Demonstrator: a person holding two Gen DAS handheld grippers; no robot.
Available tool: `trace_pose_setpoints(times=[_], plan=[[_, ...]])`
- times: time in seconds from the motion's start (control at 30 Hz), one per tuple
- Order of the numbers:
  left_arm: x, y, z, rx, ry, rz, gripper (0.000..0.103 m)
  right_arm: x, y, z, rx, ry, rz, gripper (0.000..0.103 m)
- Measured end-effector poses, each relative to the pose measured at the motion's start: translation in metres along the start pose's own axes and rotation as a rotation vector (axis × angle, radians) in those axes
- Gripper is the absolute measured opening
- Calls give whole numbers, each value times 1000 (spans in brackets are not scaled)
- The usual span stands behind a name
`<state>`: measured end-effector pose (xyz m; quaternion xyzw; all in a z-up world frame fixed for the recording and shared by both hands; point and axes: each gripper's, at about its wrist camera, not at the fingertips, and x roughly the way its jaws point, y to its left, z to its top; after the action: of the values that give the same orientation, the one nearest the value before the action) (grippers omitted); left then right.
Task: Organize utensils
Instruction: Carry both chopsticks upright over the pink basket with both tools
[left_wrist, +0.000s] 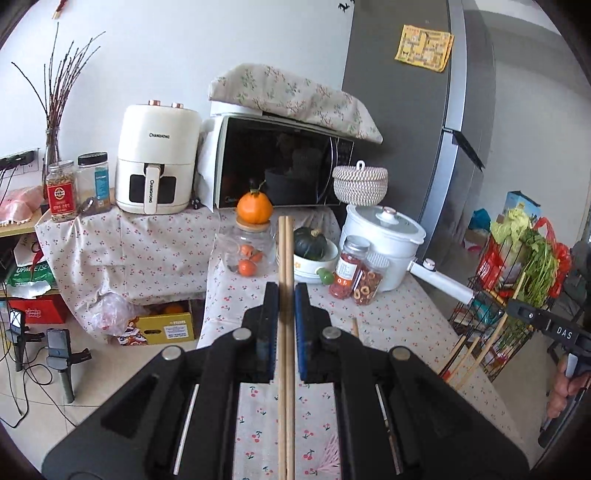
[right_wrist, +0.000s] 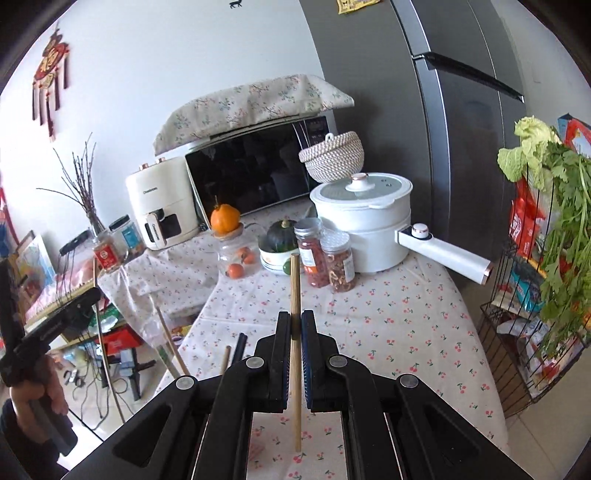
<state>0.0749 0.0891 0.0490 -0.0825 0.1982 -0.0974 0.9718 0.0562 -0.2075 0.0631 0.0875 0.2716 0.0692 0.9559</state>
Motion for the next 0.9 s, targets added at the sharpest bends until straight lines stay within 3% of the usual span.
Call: trace_pose_setpoints(times=[0.1, 0.3, 0.47, 0.73, 0.9], plan=[[-7, -6, -1, -32, -60, -43, 10, -18, 11, 8, -22, -38, 21, 5], [-14, -34, -5, 6, -180, -96, 10, -45, 20, 15, -40, -58, 39, 6], [-8, -54, -11, 20, -225, -111, 10, -62, 20, 18, -28, -86, 66, 6], [10, -75, -26, 64, -211, -124, 10, -65, 23, 21, 1, -91, 136, 6], [22, -76, -36, 107, -150, -114, 10, -62, 33, 19, 4, -89, 196, 6]])
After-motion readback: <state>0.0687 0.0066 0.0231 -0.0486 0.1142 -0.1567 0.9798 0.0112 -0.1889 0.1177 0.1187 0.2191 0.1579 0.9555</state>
